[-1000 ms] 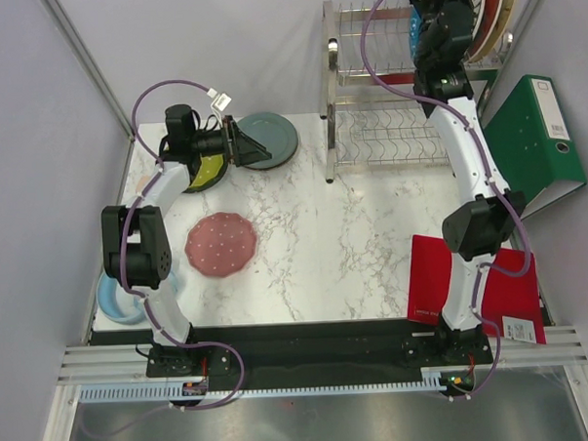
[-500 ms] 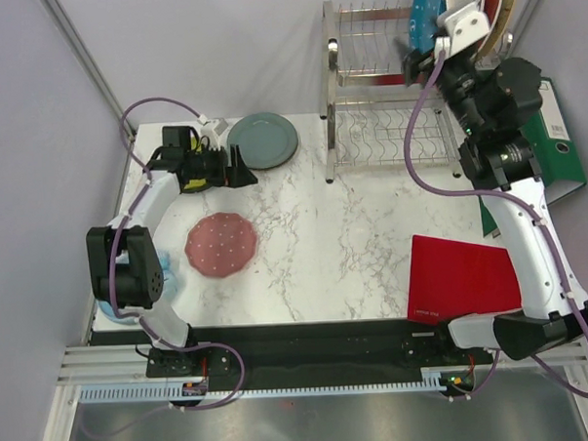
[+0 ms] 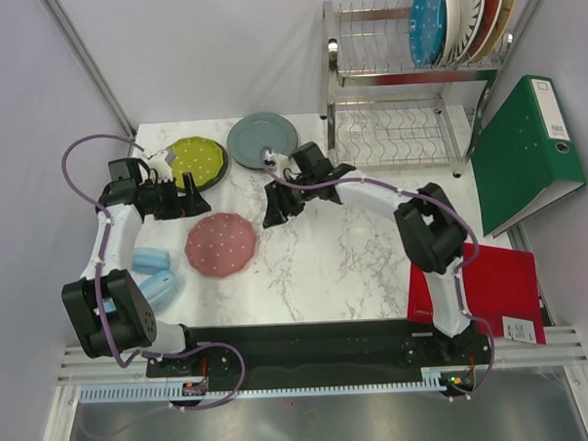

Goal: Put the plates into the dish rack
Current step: Pick up the plate at the center of the board.

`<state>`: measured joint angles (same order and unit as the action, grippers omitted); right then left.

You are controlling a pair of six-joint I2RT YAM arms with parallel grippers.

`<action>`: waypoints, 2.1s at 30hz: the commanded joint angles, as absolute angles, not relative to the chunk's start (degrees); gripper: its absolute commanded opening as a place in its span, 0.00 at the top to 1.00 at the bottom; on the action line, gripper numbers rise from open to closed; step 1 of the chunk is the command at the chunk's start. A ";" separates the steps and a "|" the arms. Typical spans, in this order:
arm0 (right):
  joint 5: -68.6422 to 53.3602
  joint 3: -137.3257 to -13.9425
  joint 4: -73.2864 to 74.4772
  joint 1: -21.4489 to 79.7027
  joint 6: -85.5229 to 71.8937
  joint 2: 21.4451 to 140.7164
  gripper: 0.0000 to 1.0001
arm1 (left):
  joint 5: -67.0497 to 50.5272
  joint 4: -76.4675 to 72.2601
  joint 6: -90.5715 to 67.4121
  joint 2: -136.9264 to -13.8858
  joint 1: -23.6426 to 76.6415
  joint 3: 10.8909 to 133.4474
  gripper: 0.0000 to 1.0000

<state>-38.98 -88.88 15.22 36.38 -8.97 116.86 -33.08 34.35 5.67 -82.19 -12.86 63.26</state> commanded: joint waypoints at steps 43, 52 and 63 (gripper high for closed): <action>-21.62 -117.42 25.93 45.97 -1.41 139.38 0.45 | -31.90 34.28 11.33 -81.73 -14.85 61.35 0.00; -19.78 -119.27 27.33 46.93 1.82 141.94 0.67 | -34.71 33.84 15.55 -88.23 -14.77 64.42 0.00; -12.05 -114.53 24.97 45.09 9.22 130.01 1.00 | -46.74 34.98 33.73 -96.50 -13.62 69.79 0.00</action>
